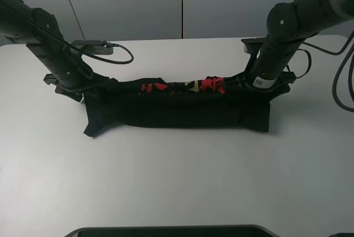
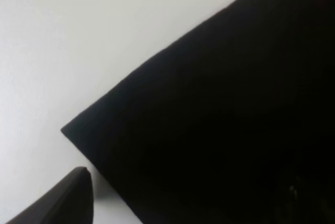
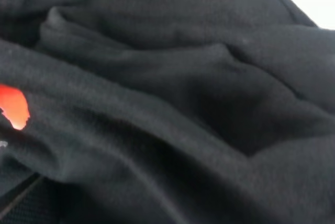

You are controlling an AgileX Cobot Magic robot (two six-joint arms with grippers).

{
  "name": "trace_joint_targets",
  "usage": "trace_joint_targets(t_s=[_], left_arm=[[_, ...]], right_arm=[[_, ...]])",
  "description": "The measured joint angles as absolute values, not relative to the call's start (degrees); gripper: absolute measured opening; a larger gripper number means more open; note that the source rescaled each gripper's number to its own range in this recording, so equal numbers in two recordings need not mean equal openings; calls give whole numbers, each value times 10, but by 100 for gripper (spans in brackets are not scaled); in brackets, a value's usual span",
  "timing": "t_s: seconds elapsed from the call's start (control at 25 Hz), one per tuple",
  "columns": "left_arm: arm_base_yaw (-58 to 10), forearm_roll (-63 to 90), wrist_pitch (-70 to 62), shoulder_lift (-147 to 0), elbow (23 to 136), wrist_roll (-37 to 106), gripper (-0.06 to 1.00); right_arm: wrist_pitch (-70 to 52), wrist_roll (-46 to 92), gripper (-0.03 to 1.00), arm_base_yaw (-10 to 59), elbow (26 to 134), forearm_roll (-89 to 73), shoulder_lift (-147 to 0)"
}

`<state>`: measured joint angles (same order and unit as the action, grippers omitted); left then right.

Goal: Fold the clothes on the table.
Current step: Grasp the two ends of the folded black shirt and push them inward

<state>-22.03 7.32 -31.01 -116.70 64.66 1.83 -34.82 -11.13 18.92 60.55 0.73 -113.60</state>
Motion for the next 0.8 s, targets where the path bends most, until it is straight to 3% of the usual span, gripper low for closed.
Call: trace_joint_targets(t_s=[0.8], left_arm=[[-218, 68, -301, -1167, 647, 31, 90]], right_arm=[[-335, -111, 100, 189, 608, 0, -1152]])
